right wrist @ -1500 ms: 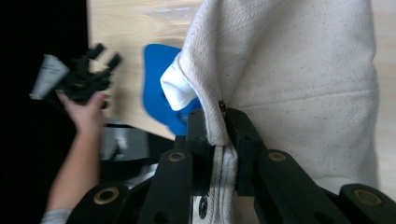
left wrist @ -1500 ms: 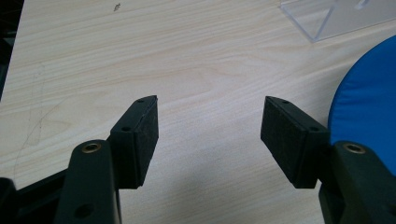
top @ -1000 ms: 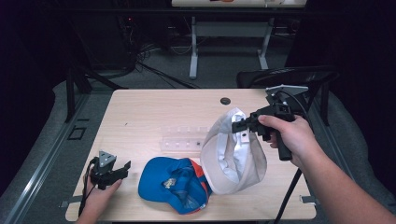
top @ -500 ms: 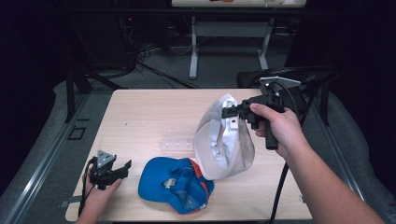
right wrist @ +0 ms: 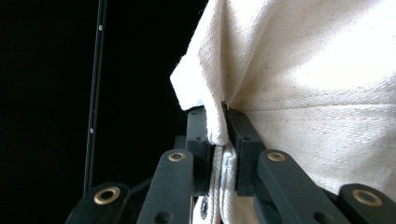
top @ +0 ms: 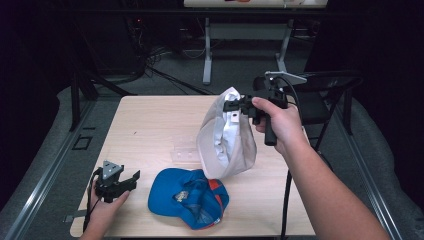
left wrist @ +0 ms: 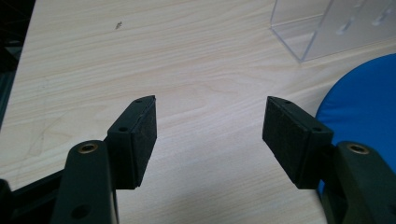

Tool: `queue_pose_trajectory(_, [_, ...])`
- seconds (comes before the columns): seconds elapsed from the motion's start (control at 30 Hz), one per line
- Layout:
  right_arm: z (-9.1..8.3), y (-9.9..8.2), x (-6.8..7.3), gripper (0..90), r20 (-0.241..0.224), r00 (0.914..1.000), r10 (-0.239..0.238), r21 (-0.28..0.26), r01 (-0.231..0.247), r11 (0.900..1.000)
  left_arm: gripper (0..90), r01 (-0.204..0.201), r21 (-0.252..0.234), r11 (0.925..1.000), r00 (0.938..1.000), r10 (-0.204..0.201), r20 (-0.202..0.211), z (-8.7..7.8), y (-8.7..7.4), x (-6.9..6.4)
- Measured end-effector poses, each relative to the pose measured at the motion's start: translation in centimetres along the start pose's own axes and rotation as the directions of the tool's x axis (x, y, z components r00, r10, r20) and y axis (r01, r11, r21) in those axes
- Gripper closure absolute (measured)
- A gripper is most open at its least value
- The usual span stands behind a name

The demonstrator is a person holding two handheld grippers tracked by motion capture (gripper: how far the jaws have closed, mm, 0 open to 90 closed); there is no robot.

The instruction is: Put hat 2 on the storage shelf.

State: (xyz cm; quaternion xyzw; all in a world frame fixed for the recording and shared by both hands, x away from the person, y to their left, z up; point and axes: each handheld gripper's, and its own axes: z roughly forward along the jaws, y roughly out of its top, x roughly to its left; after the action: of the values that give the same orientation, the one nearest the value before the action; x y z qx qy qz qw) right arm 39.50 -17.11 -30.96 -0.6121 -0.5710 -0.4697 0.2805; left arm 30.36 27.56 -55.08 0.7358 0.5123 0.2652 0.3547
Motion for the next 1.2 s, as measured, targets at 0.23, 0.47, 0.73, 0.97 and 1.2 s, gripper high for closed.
queue_pose_trajectory(0.23, [1.4,1.1,0.5,80.6,0.009,1.0000,0.001,-0.032,0.000,0.9995,38.8,0.002,-0.011,0.9999,0.9994,-0.001,0.034,-0.1,0.1,-0.3])
queue_pose_trajectory(0.47, [2.5,2.4,0.7,80.6,0.008,0.9998,0.017,-0.066,-0.016,0.9977,41.1,-0.014,-0.020,0.9997,0.9989,0.015,0.043,-0.2,0.1,-0.6])
queue_pose_trajectory(0.73, [3.7,3.4,0.1,80.5,0.003,0.9991,0.042,-0.100,-0.041,0.9941,46.3,-0.034,-0.044,0.9985,0.9978,0.036,0.056,-0.5,0.2,-1.0])
queue_pose_trajectory(0.97, [4.6,4.1,-0.3,80.5,0.005,0.9979,0.065,-0.119,-0.064,0.9908,46.6,-0.027,-0.039,0.9989,0.9980,0.029,0.057,-0.3,0.1,-0.9])
queue_pose_trajectory(1.2, [5.9,4.2,-0.6,80.5,0.006,0.9969,0.078,-0.135,-0.077,0.9878,46.6,-0.037,-0.087,0.9955,0.9961,0.044,0.077,-1.1,0.6,-1.6])
